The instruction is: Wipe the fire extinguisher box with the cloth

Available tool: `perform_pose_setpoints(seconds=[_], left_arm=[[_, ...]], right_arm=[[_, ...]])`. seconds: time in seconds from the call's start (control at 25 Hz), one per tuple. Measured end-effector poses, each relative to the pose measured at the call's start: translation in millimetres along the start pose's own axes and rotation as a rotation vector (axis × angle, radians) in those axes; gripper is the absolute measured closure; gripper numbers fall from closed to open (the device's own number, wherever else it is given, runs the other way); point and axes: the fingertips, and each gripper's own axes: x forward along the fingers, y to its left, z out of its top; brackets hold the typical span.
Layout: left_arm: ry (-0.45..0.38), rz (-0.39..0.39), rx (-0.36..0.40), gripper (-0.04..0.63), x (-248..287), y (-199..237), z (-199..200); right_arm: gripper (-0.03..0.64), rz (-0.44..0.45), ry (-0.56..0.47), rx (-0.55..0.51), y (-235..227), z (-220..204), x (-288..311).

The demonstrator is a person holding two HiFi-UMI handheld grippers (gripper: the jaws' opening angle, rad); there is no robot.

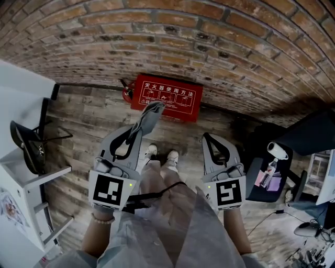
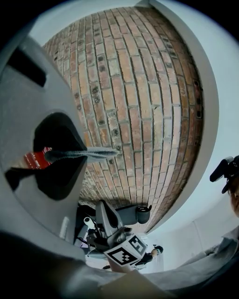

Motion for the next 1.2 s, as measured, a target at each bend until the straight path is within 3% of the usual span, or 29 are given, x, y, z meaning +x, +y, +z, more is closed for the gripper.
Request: perform_pose_setpoints(seconds=[0.68,1.2], left_arm=[[0.055,-0.104,-0.043,0.583,66,3,-61],[0.064,-0.232,-0.058,0.584,144,-27,-102]], right_arm=[[0.606,-0.03,0.061,0.046,-7,-52,52],[0.606,-0.063,0.089,0.065,-24,-99,89]])
